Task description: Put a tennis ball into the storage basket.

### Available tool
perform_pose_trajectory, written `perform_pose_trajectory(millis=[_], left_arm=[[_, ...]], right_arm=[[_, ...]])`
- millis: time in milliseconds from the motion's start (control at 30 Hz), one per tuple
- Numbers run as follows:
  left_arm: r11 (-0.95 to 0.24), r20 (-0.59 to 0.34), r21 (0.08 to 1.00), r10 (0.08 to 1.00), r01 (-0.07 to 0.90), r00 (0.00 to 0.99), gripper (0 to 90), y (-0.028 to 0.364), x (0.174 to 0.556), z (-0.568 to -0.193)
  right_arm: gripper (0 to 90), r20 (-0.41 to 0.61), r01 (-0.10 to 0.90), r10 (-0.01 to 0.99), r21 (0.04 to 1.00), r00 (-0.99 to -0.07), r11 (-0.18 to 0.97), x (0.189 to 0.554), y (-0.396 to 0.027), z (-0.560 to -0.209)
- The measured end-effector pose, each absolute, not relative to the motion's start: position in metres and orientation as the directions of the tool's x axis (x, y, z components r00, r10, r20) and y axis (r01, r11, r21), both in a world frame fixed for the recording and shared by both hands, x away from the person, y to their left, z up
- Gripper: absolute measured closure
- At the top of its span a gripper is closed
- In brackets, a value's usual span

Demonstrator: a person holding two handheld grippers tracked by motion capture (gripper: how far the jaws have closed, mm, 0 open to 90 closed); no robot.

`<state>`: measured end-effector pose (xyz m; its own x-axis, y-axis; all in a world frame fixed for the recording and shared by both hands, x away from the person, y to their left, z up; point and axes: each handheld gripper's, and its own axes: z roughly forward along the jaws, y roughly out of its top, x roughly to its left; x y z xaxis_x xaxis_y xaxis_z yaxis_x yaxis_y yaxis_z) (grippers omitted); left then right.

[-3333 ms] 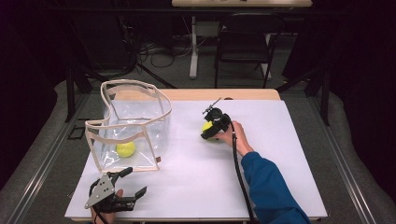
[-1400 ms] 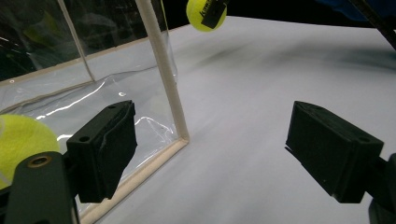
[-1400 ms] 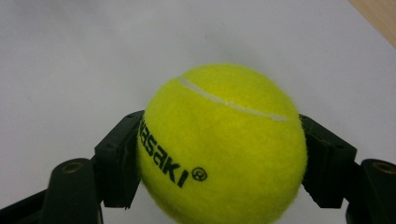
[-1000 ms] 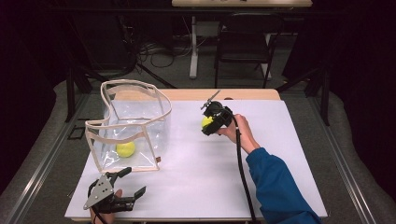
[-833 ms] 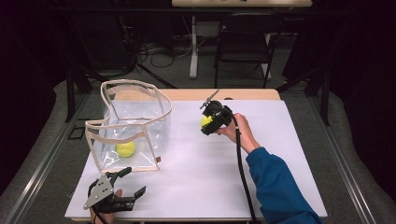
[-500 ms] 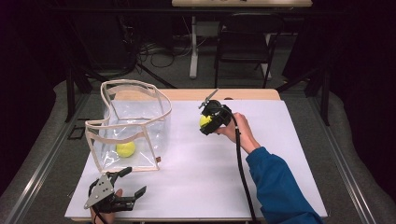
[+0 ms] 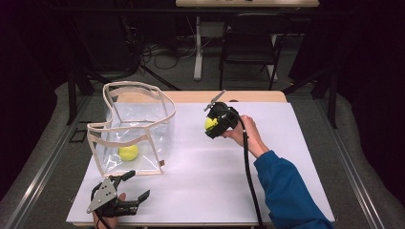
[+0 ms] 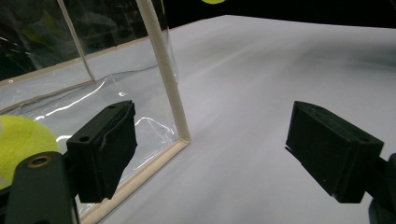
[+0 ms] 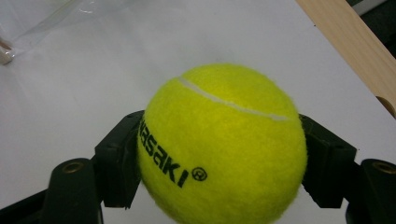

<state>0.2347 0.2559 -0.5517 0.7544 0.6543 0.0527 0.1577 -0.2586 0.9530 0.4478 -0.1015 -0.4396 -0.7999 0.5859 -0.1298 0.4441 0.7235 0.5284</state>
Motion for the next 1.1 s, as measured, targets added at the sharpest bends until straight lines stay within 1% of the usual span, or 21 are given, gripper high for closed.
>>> perform_pose_trajectory(millis=[600,1100], left_arm=[[-0.265,0.064,0.953,0.648,0.145,0.759,15.8,0.255,0.236,-0.551],[-0.264,0.054,0.952,0.642,0.154,0.765,15.8,0.256,0.236,-0.551]], right_arm=[[26.0,-0.128,0.428,0.579,0.551,-0.805,0.716,0.447,-0.1,-0.423],[26.1,-0.127,0.42,0.583,0.573,-0.803,0.704,0.447,-0.101,-0.413]])
